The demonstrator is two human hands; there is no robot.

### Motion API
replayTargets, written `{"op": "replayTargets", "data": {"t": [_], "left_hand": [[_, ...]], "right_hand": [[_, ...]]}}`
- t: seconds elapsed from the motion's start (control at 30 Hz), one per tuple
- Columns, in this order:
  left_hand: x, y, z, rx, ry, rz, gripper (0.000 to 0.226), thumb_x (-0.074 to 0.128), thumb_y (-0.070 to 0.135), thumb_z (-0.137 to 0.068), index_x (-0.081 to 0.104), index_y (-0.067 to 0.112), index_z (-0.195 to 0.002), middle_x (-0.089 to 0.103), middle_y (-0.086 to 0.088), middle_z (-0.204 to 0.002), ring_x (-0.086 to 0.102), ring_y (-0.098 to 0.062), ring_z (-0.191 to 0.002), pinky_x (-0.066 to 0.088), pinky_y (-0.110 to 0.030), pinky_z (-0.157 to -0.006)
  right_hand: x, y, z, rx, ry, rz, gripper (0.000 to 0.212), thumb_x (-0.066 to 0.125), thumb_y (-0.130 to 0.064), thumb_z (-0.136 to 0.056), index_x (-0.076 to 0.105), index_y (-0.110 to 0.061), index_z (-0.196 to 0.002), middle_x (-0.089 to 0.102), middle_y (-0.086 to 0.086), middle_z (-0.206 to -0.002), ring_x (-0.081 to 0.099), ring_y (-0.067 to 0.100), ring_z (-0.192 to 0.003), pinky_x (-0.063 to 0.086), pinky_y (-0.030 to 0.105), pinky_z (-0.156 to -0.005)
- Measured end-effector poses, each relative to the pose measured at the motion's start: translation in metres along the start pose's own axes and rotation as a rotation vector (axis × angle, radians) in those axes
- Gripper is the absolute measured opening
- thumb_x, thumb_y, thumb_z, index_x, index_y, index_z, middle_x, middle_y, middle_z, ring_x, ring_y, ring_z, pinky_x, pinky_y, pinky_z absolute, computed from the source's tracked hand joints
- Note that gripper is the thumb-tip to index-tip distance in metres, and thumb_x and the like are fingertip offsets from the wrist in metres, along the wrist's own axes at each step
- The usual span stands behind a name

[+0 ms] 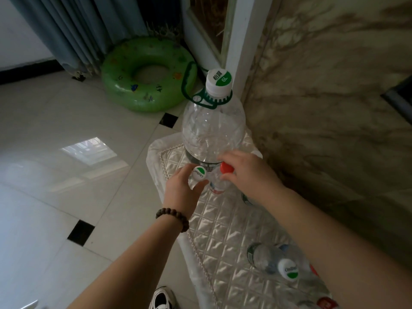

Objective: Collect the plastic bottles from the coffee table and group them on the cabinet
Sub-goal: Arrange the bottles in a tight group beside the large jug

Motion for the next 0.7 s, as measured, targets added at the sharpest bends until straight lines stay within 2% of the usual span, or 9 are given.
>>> {"op": "replayTargets", "data": {"t": [0.1,0.17,0.27,0.4,0.53,0.6,0.7], "left_hand": [[0.0,0.0,0.001,-0.004,0.004,0.006,0.033,0.074,0.027,-0.078,0.061,0.022,-0.108,0.063,0.006,-0.102,0.058,-0.013,-0.092,0.05,-0.03,-0.083],[-0.001,0.002,0.0,-0.002,0.009,0.009,0.034,0.074,0.027,-0.078,0.062,0.021,-0.109,0.063,0.005,-0.102,0.058,-0.014,-0.092,0.05,-0.032,-0.083],[-0.001,0.009,-0.003,0.008,0.027,0.014,0.036,0.074,0.026,-0.078,0.063,0.019,-0.111,0.064,0.003,-0.103,0.056,-0.011,-0.09,0.047,-0.028,-0.082],[0.004,0.015,-0.006,0.002,0.014,-0.021,0.037,0.072,0.026,-0.08,0.062,0.018,-0.114,0.062,0.002,-0.104,0.048,-0.005,-0.088,0.034,-0.018,-0.077],[0.004,0.014,-0.006,-0.019,-0.019,-0.022,0.041,0.071,0.029,-0.081,0.059,0.02,-0.119,0.062,0.001,-0.111,0.052,-0.009,-0.095,0.038,-0.022,-0.08],[0.002,0.013,-0.004,-0.034,-0.023,-0.02,0.042,0.071,0.03,-0.081,0.059,0.02,-0.12,0.062,0.001,-0.112,0.053,-0.011,-0.098,0.039,-0.023,-0.082],[0.005,0.011,0.002,-0.035,-0.047,-0.032,0.041,0.072,0.031,-0.08,0.06,0.02,-0.118,0.062,0.001,-0.112,0.054,-0.012,-0.099,0.041,-0.024,-0.083]], "right_hand": [[0.001,0.007,-0.005,0.056,0.022,0.044,0.021,0.058,-0.021,-0.089,0.063,-0.017,-0.11,0.064,0.004,-0.108,0.059,0.024,-0.098,0.049,0.041,-0.084],[-0.008,0.011,-0.005,0.079,0.081,0.06,0.019,0.058,-0.02,-0.09,0.064,-0.014,-0.107,0.065,0.005,-0.106,0.06,0.025,-0.095,0.05,0.043,-0.083],[-0.007,0.014,-0.003,0.095,0.066,0.07,0.023,0.059,-0.02,-0.09,0.064,-0.015,-0.112,0.065,0.005,-0.112,0.059,0.024,-0.1,0.05,0.042,-0.087],[-0.005,0.013,0.001,0.104,0.066,0.007,0.037,0.065,-0.023,-0.087,0.06,-0.023,-0.123,0.064,0.004,-0.121,0.057,0.023,-0.11,0.048,0.038,-0.092],[-0.015,0.026,0.016,0.134,0.091,-0.116,0.056,0.074,-0.028,-0.079,0.053,-0.03,-0.131,0.064,0.006,-0.121,0.058,0.023,-0.11,0.048,0.037,-0.094],[-0.022,0.033,0.025,0.136,0.119,-0.128,0.057,0.075,-0.028,-0.078,0.053,-0.032,-0.131,0.065,0.005,-0.12,0.06,0.022,-0.107,0.05,0.039,-0.092],[-0.032,0.043,0.04,0.142,0.179,-0.201,0.053,0.075,-0.025,-0.078,0.057,-0.026,-0.128,0.064,0.003,-0.123,0.061,0.019,-0.111,0.049,0.033,-0.094]]}}
Point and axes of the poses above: each hand's wrist, its own z-axis away from the middle knuckle, its own x-axis out of the palm, y = z × x, the point moved 10 cm from there along -z, towards the middle knuckle
